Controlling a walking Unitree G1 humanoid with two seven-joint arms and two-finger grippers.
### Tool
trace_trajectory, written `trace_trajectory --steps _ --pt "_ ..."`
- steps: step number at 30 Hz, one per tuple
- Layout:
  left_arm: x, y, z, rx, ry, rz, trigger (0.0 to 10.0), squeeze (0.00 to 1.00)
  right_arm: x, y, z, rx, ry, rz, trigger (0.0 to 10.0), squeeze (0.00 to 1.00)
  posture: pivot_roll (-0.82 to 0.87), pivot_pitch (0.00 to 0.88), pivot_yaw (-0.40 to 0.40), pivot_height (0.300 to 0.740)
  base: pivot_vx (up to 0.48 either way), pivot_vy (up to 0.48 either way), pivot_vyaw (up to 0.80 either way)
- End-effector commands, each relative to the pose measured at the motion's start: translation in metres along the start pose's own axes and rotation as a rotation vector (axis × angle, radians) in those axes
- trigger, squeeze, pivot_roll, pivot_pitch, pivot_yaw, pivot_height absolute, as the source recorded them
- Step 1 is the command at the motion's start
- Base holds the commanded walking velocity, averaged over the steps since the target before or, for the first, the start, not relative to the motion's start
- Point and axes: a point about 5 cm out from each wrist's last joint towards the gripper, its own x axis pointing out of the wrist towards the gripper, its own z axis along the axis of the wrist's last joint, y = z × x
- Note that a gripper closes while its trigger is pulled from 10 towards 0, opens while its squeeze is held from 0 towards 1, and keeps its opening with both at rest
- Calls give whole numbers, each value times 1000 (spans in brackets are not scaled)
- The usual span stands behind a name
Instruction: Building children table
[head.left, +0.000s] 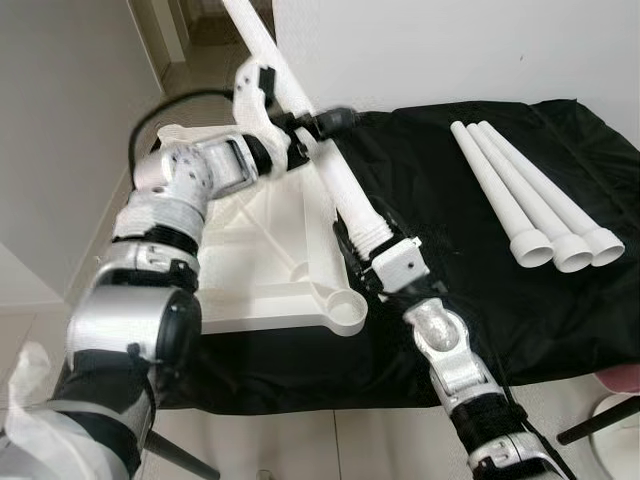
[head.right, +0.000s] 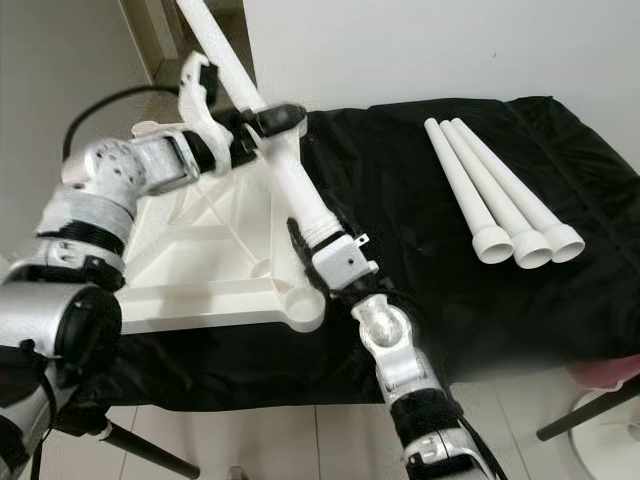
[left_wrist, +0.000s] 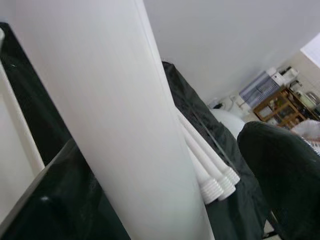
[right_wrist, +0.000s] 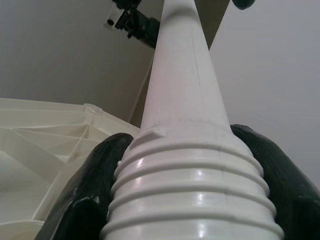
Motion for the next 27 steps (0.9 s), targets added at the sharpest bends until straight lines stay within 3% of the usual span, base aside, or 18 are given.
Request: trace_trajectory --steps 1,6,7,8,20,21,27 --pt "-3 -1 12 11 -40 -31 10000 0 -4 8 2 -12 -11 18 10000 0 -84 0 123 740 0 0 0" --pt "-5 0 21 5 -64 -7 10000 0 -8 10 0 -22 -3 7 10000 0 -88 0 128 740 0 0 0" --pt "-6 3 24 -3 -82 22 1804 0 -9 9 0 -27 -1 -2 10000 0 -90 0 131 740 0 0 0" --pt "-7 6 26 -24 -95 46 0 0 -8 8 0 -34 -3 -9 10000 0 -91 0 131 740 0 0 0" --pt "-6 12 27 -72 -109 74 0 0 -4 1 2 -48 -29 -72 10000 0 -88 0 126 740 0 0 0" --pt "-7 12 28 -75 -112 75 0 0 -4 1 3 -24 -32 -86 10000 1000 -88 0 126 740 0 0 0" --pt "-9 11 37 -57 -139 79 0 0 -3 -4 3 64 -21 -157 10000 1000 -83 0 122 740 0 0 0"
